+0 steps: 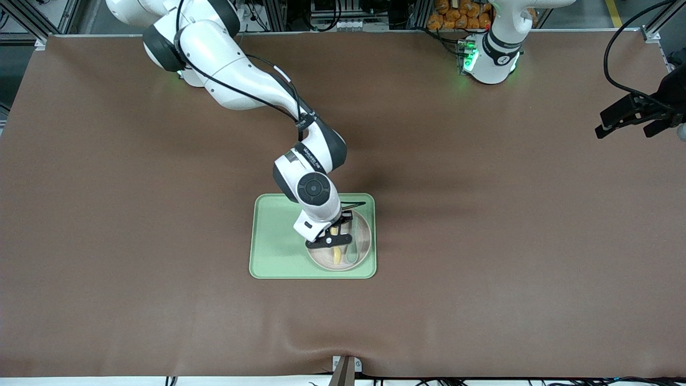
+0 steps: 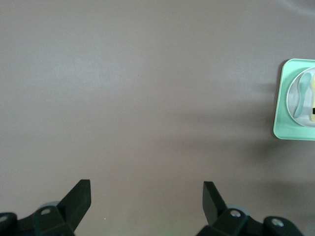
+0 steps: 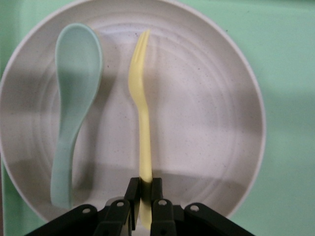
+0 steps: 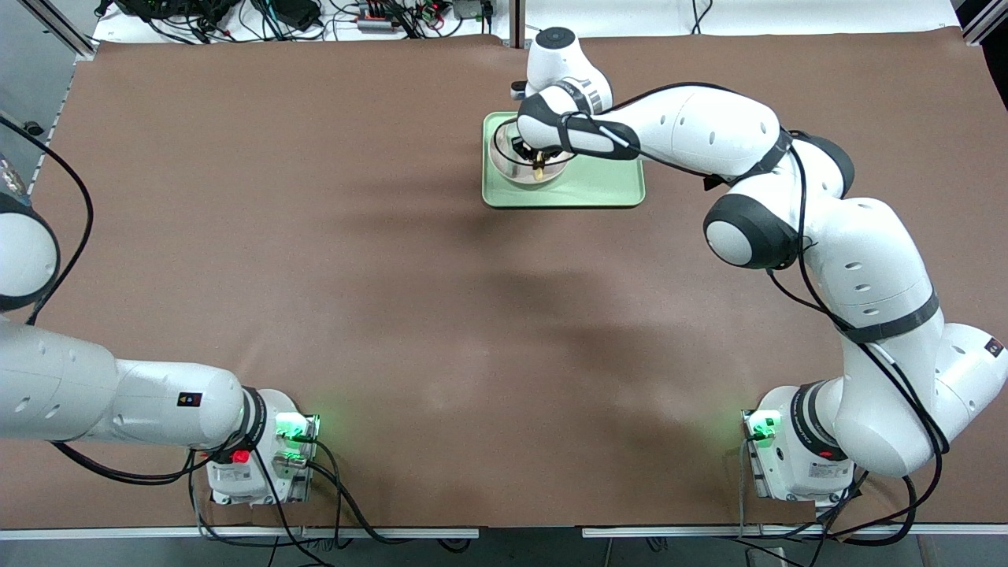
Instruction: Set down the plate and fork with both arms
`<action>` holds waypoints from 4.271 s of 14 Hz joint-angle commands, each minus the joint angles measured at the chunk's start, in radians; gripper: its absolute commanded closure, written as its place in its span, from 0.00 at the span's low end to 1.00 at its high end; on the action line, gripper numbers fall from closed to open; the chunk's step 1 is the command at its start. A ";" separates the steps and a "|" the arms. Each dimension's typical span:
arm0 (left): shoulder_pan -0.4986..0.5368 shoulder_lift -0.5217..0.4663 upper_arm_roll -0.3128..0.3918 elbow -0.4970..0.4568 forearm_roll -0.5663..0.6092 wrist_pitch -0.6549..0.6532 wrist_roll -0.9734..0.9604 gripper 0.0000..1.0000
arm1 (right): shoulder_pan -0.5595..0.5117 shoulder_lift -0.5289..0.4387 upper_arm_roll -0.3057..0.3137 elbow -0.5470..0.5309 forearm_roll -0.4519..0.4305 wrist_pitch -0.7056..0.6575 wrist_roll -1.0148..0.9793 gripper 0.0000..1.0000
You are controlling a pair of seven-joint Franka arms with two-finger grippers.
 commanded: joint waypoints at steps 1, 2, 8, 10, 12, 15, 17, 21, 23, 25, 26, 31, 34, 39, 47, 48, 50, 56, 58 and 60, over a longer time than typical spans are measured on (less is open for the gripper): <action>-0.015 -0.054 -0.028 -0.058 0.083 0.002 -0.010 0.00 | -0.033 -0.041 0.005 0.028 0.019 -0.058 0.016 1.00; -0.015 -0.055 -0.048 -0.060 0.110 -0.001 -0.010 0.00 | -0.041 -0.049 0.005 0.028 0.027 -0.058 0.016 1.00; -0.012 -0.083 -0.052 -0.082 0.107 0.005 -0.013 0.00 | -0.124 -0.089 0.005 0.017 0.049 -0.133 -0.057 1.00; -0.012 -0.093 -0.052 -0.092 0.107 0.006 -0.013 0.00 | -0.171 -0.107 0.005 0.014 0.053 -0.222 -0.131 1.00; -0.010 -0.097 -0.050 -0.098 0.104 0.006 -0.013 0.00 | -0.199 -0.141 0.005 -0.041 0.058 -0.238 -0.180 1.00; -0.010 -0.095 -0.050 -0.098 0.102 0.010 -0.013 0.00 | -0.205 -0.164 0.002 -0.112 0.056 -0.229 -0.213 1.00; -0.001 -0.095 -0.050 -0.099 0.101 0.011 -0.013 0.00 | -0.207 -0.164 -0.001 -0.144 0.047 -0.220 -0.240 1.00; 0.002 -0.097 -0.050 -0.112 0.099 0.023 -0.013 0.00 | -0.198 -0.163 -0.003 -0.213 0.040 -0.144 -0.242 0.99; 0.004 -0.095 -0.050 -0.115 0.099 0.025 -0.013 0.00 | -0.198 -0.158 -0.001 -0.224 0.027 -0.124 -0.249 0.53; 0.004 -0.095 -0.050 -0.119 0.099 0.032 -0.013 0.00 | -0.201 -0.160 -0.001 -0.215 0.027 -0.134 -0.251 0.05; 0.004 -0.097 -0.049 -0.125 0.099 0.037 -0.013 0.00 | -0.202 -0.167 -0.001 -0.212 0.027 -0.138 -0.251 0.00; 0.004 -0.095 -0.050 -0.125 0.099 0.040 -0.013 0.00 | -0.248 -0.183 -0.004 -0.088 0.036 -0.251 -0.246 0.00; 0.002 -0.095 -0.050 -0.125 0.099 0.040 -0.013 0.00 | -0.328 -0.233 0.008 -0.015 0.046 -0.359 -0.242 0.00; 0.002 -0.093 -0.050 -0.125 0.099 0.045 -0.013 0.00 | -0.502 -0.385 0.075 -0.014 0.046 -0.448 -0.248 0.00; 0.004 -0.092 -0.050 -0.125 0.099 0.049 -0.011 0.00 | -0.705 -0.642 0.194 -0.037 0.017 -0.678 -0.251 0.00; 0.004 -0.093 -0.050 -0.127 0.099 0.051 -0.013 0.00 | -0.704 -0.684 0.184 -0.069 0.020 -0.674 -0.248 0.00; 0.004 -0.097 -0.050 -0.135 0.098 0.054 -0.011 0.00 | -0.690 -0.780 0.129 -0.151 0.027 -0.666 -0.254 0.00; 0.004 -0.095 -0.050 -0.136 0.099 0.069 -0.011 0.00 | -0.618 -1.068 0.065 -0.520 0.024 -0.517 -0.300 0.00; 0.004 -0.093 -0.049 -0.129 0.096 0.068 -0.008 0.00 | -0.616 -1.057 0.066 -0.505 0.012 -0.520 -0.303 0.00; 0.004 -0.090 -0.045 -0.121 0.082 0.065 -0.007 0.00 | -0.641 -1.017 0.065 -0.441 0.004 -0.549 -0.315 0.00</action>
